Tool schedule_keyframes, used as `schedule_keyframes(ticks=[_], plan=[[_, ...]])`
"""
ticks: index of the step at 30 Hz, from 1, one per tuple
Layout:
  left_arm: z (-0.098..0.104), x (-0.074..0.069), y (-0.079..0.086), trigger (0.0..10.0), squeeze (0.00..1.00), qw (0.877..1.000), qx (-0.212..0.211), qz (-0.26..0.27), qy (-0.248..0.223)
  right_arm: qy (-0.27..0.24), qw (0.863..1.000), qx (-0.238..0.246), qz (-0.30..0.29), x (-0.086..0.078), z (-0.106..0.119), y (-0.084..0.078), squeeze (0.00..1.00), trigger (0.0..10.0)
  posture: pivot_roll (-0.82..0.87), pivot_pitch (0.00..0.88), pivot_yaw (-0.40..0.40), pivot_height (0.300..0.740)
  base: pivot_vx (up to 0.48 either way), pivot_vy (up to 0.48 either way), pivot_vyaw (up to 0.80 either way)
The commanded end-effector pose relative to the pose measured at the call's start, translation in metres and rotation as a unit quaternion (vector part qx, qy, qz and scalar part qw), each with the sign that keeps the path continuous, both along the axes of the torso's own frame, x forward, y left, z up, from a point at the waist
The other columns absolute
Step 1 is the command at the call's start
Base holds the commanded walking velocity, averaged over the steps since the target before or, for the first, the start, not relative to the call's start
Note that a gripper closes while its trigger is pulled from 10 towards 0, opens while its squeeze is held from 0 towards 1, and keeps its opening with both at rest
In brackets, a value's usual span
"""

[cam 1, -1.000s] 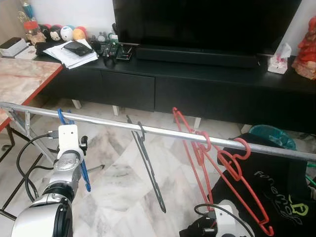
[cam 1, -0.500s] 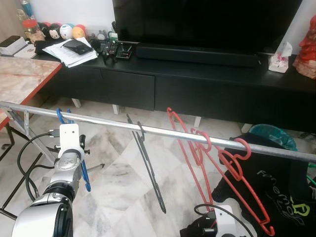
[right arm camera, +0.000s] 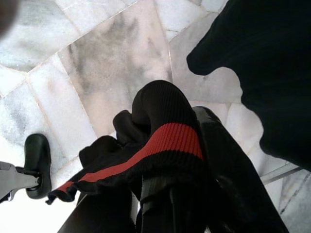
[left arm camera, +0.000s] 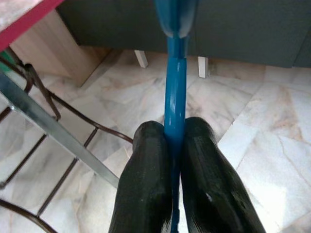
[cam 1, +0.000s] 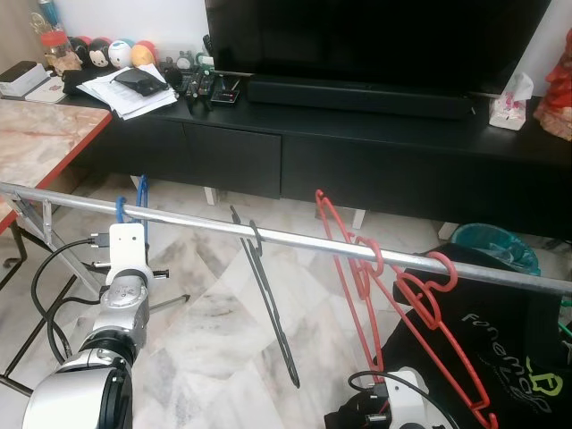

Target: Hang hanger

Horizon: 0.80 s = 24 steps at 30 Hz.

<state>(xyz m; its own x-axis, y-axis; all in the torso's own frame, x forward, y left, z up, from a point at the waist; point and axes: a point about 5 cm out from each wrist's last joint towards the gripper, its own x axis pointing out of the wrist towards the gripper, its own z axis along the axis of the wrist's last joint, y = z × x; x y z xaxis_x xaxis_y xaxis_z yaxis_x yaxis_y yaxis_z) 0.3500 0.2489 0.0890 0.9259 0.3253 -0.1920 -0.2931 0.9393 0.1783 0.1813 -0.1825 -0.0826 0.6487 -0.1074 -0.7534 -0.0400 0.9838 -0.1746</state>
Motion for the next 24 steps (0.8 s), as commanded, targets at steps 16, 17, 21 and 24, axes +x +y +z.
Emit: schedule_keyframes(ticks=[16,17,21,24], plan=[[0.008,-0.008,-0.008,5.3,0.00,0.995,0.027,-0.028,-0.094,0.011,1.000,-0.006,0.018,-0.005,-0.003,0.003,0.00,10.0,-0.06,0.046,0.012,0.740,0.000,0.000,0.00],[0.008,-0.008,-0.008,5.3,0.00,0.995,0.027,-0.028,-0.094,0.011,1.000,-0.006,0.018,-0.005,-0.003,0.003,0.00,10.0,-0.06,0.046,0.012,0.740,0.000,0.000,0.00],[-0.002,-0.028,-0.011,10.0,0.00,0.990,0.067,-0.050,-0.112,0.016,1.000,-0.006,0.019,-0.007,-0.004,0.004,0.00,10.0,-0.06,0.034,0.013,0.740,0.000,0.000,0.00],[-0.012,-0.042,-0.015,10.0,0.00,0.989,0.070,-0.060,-0.115,0.012,1.000,-0.005,0.011,-0.007,-0.004,0.002,0.00,10.0,-0.06,0.032,0.014,0.740,0.000,0.000,0.00]])
